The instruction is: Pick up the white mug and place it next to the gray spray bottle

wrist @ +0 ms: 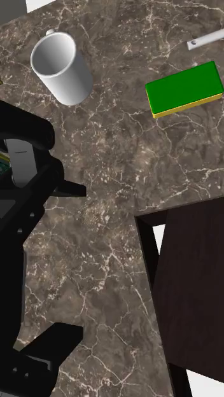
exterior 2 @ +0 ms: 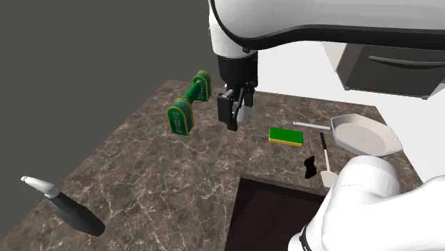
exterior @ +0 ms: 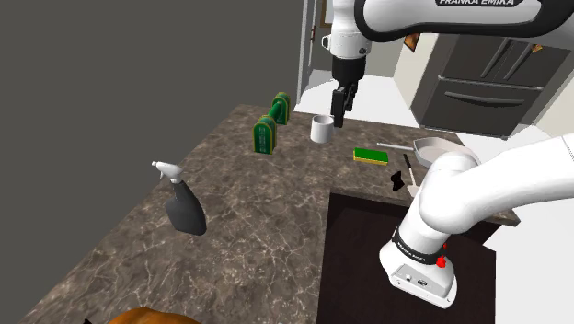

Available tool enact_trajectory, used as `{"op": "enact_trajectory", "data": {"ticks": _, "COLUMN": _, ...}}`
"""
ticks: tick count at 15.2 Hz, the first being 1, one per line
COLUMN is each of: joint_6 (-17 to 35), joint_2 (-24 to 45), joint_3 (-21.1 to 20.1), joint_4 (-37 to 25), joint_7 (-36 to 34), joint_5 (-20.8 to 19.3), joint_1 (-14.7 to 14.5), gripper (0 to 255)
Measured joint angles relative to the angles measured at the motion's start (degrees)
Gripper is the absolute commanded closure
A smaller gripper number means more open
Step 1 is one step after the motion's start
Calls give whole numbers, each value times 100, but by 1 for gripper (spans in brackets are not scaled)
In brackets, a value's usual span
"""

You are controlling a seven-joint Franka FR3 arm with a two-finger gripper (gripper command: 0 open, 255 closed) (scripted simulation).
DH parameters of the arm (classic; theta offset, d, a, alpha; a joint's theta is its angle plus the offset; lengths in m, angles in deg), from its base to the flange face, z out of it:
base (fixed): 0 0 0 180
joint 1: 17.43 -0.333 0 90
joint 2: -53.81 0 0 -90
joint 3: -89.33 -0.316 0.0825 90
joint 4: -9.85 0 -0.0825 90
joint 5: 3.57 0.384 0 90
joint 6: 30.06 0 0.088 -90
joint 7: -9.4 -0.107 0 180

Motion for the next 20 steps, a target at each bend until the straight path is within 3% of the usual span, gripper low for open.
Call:
{"op": "enact_trajectory", "data": {"ticks": 3, "joint_6": 217, "joint_2": 88, "joint_3": 110, "joint_4": 86, "joint_7": 106, "joint_5": -61, "joint_1": 37, "gripper": 0}}
{"op": "enact_trajectory", "data": {"ticks": 12, "joint_6": 1648, "joint_2": 797, "joint_3": 1094, "joint_4": 442, "joint_7": 1089, "joint_5": -517, "joint_1": 356, "gripper": 0}}
{"op": "enact_trajectory", "data": {"ticks": 20, "joint_6": 3023, "joint_2": 2105, "joint_3": 1942, "joint_4": 207, "joint_7": 1991, "joint_5": -521, "joint_1": 472, "gripper": 0}}
